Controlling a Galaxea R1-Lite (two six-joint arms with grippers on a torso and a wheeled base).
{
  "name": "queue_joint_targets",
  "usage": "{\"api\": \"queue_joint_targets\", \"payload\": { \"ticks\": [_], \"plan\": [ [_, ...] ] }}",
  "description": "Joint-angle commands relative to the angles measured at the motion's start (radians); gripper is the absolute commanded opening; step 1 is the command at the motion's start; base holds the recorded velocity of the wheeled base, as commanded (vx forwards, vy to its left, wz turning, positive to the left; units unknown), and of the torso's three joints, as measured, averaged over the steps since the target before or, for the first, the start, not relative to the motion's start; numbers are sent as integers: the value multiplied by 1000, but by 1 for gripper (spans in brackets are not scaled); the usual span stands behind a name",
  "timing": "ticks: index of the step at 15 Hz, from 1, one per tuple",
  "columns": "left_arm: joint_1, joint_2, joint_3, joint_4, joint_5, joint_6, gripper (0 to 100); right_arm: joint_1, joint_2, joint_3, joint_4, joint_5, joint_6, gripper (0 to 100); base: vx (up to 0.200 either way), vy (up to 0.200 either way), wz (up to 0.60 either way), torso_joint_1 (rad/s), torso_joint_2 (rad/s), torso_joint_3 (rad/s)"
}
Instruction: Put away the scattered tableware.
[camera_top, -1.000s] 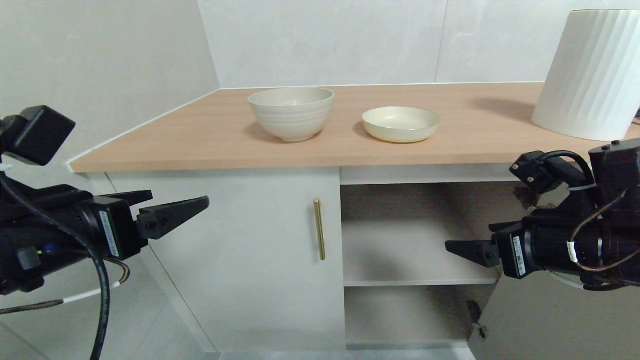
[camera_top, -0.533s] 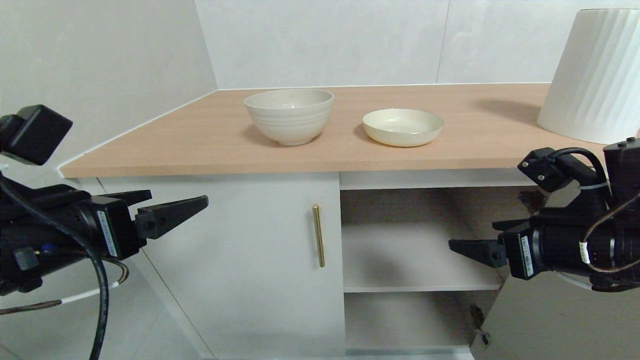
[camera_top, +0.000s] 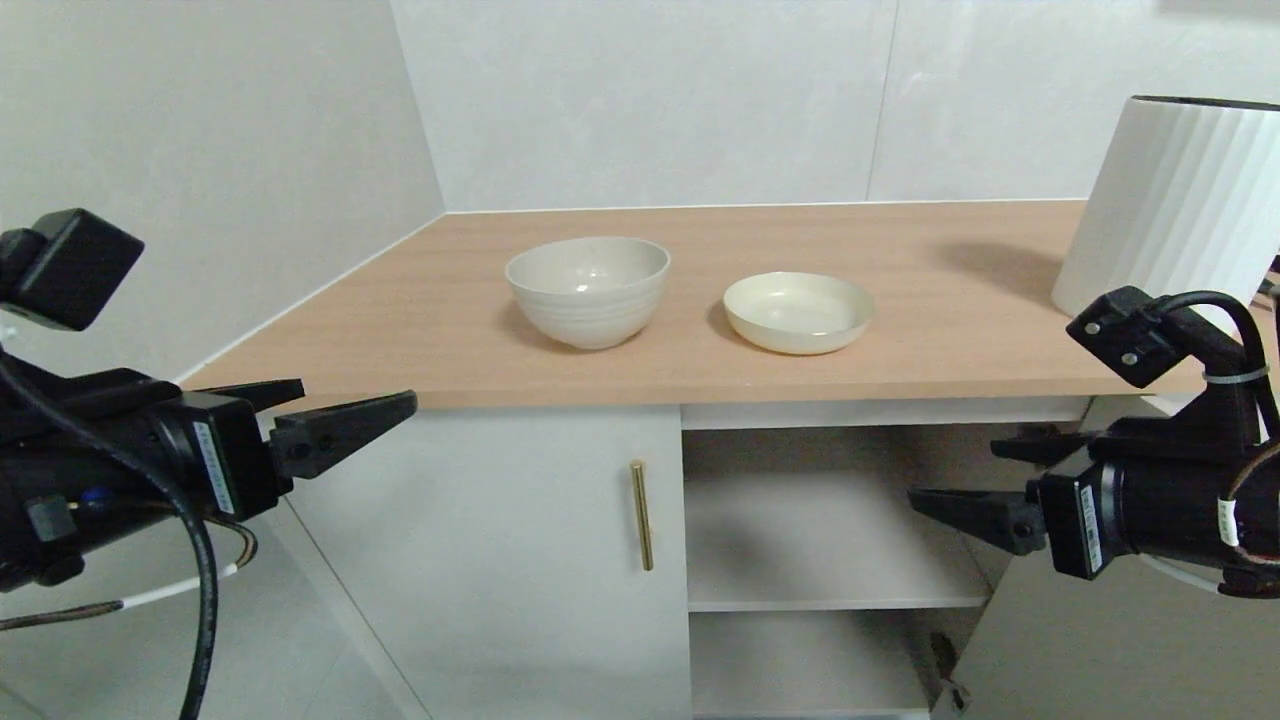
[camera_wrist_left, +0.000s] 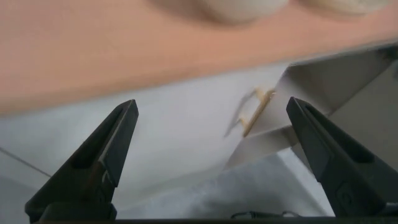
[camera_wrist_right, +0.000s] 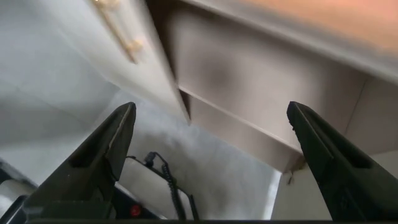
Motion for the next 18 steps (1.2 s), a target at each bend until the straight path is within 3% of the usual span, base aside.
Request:
{"api": "queue_joint_targets", "payload": {
  "ticks": [1, 11, 15, 18],
  "plan": [
    [0, 8, 0, 1, 1, 0, 100, -1, -10, 1, 0, 3, 0, 100, 0, 0, 0, 95, -486, -344],
    [4, 37, 0, -1, -1, 0, 100, -1, 1, 1, -3, 17, -2, 100, 0, 0, 0, 156, -479, -322],
    [8, 73, -23, -4, -3, 0, 100, -1, 74, -2, -159, 35, -23, 100, 0, 0, 0, 115, -289, -176],
    [7, 180, -112, 1, 5, -19, 100, -2, 205, -145, -162, -42, 69, 100, 0, 0, 0, 9, -17, -15]
  ]
}}
